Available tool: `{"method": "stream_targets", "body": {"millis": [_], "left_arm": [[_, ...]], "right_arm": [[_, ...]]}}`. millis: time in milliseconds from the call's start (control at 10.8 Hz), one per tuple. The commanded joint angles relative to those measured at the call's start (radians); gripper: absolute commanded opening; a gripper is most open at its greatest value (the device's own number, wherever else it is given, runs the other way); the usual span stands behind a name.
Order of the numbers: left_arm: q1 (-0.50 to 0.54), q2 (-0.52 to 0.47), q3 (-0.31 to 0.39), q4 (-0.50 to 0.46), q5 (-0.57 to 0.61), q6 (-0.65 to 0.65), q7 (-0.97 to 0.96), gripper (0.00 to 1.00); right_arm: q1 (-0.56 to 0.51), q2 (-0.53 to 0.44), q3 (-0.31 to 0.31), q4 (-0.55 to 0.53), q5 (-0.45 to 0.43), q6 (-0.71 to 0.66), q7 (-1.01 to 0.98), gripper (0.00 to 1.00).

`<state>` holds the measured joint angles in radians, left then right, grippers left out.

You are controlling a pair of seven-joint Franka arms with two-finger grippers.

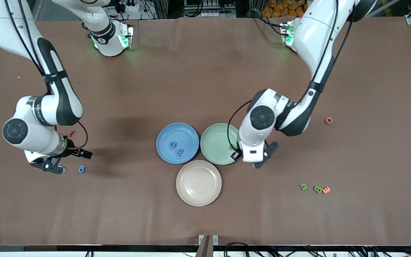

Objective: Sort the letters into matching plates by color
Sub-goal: 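Return the right gripper to blue letters while the left gripper returns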

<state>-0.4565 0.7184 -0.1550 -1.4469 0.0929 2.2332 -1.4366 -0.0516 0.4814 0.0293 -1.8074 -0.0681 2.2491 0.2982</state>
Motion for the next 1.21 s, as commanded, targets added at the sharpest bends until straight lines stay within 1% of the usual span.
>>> {"method": "stream_targets", "body": {"millis": [0, 93, 186, 279, 465, 650, 929, 1115], "left_arm": [[-0.083, -0.008, 0.018, -0.024, -0.007, -0.042, -0.108, 0.00], [-0.074, -0.007, 0.020, -0.020, -0.002, -0.055, -0.094, 0.81], [-0.082, -0.007, 0.026, -0.020, 0.014, -0.061, -0.069, 1.00], [-0.070, -0.011, 0.025, -0.021, 0.043, -0.072, -0.068, 1.00], [-0.038, -0.007, 0.054, -0.018, 0.067, -0.083, -0.053, 1.00], [0.060, -0.007, 0.054, -0.017, 0.079, -0.083, -0.003, 1.00], [0.220, -0.004, 0.055, -0.017, 0.079, -0.081, 0.213, 1.00], [0.300, -0.002, 0.054, -0.015, 0.065, -0.083, 0.522, 1.00]], "right_arm": [[-0.130, 0.009, 0.088, -0.059, -0.016, 0.128, -0.079, 1.00], [-0.164, 0.013, 0.113, -0.090, -0.016, 0.180, -0.106, 1.00], [-0.174, 0.019, 0.118, -0.102, -0.016, 0.197, -0.120, 1.00], [-0.177, 0.031, 0.122, -0.102, -0.016, 0.199, -0.126, 1.00], [-0.174, 0.049, 0.123, -0.105, -0.021, 0.211, -0.134, 1.00], [-0.171, 0.069, 0.123, -0.107, -0.024, 0.234, -0.136, 1.00], [-0.174, 0.086, 0.123, -0.136, -0.042, 0.288, -0.136, 1.00], [-0.175, 0.094, 0.123, -0.141, -0.048, 0.306, -0.136, 1.00]]}}
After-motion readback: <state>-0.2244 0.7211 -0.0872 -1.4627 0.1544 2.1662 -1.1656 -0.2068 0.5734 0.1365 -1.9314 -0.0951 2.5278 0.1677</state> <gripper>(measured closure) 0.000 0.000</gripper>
